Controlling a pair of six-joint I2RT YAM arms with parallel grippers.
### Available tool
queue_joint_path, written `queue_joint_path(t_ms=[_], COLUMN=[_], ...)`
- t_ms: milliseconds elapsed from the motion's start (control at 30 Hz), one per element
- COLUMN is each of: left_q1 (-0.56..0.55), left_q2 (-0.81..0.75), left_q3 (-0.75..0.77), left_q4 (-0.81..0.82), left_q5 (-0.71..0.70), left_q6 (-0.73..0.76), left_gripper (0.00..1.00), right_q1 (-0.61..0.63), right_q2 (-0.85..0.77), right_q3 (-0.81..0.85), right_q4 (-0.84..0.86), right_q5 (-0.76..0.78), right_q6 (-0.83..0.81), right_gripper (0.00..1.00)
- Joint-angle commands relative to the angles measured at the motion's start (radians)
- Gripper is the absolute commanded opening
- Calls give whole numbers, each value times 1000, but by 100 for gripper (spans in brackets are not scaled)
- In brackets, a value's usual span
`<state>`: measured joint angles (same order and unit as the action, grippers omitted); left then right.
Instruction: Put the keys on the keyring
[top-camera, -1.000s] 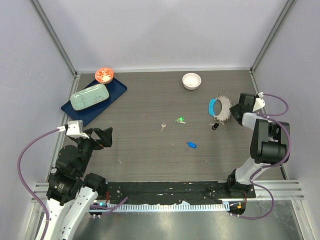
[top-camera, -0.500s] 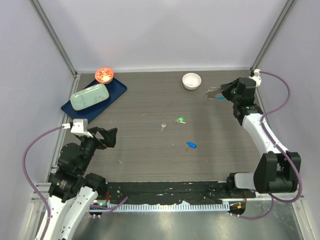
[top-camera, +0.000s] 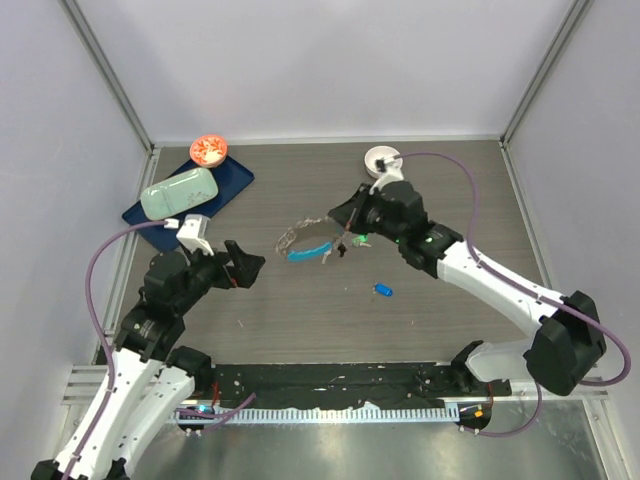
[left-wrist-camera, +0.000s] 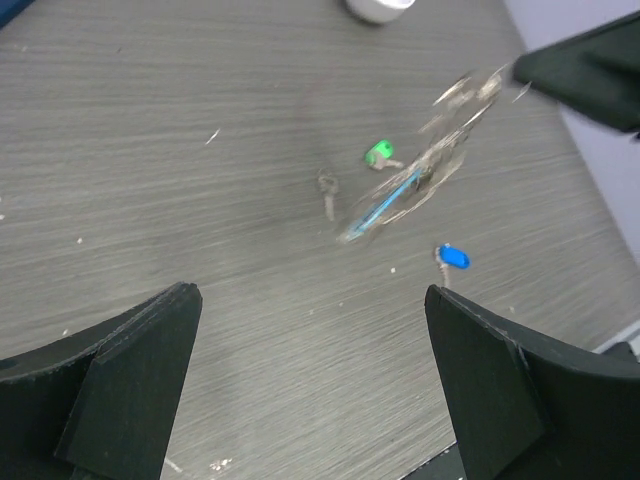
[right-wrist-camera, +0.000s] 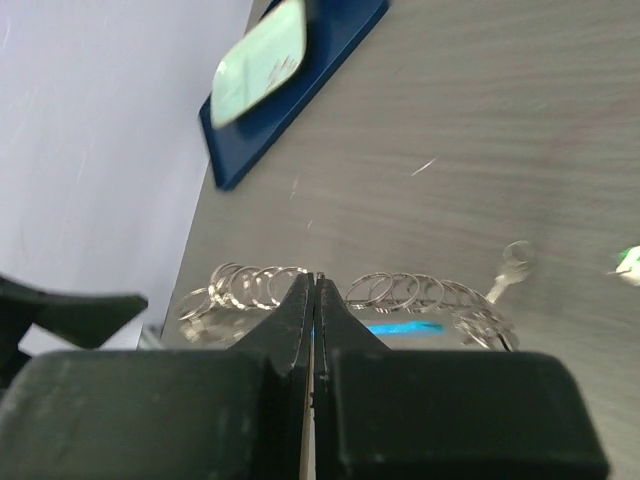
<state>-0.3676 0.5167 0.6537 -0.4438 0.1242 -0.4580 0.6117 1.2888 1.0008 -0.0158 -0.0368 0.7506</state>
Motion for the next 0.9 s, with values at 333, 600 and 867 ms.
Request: queue_joint_path(t_ms=[333, 600, 867], left_q1=[-50, -187, -456], left_q2=[-112, -41, 45], left_q3=[-118, -166, -233], left_q4=[227, 399, 641], left_q5=[45, -115, -409], left_q6=[-130, -105, 241], left_gripper=[95, 89, 86], right_q1=[348, 361, 359], right_q2=[152, 178, 162], right_q3=[136, 173, 193], right_q4=[89, 54, -9], right_q5=[173, 252, 279], right_q6=[-88, 10, 18], right_gripper=[1, 1, 1])
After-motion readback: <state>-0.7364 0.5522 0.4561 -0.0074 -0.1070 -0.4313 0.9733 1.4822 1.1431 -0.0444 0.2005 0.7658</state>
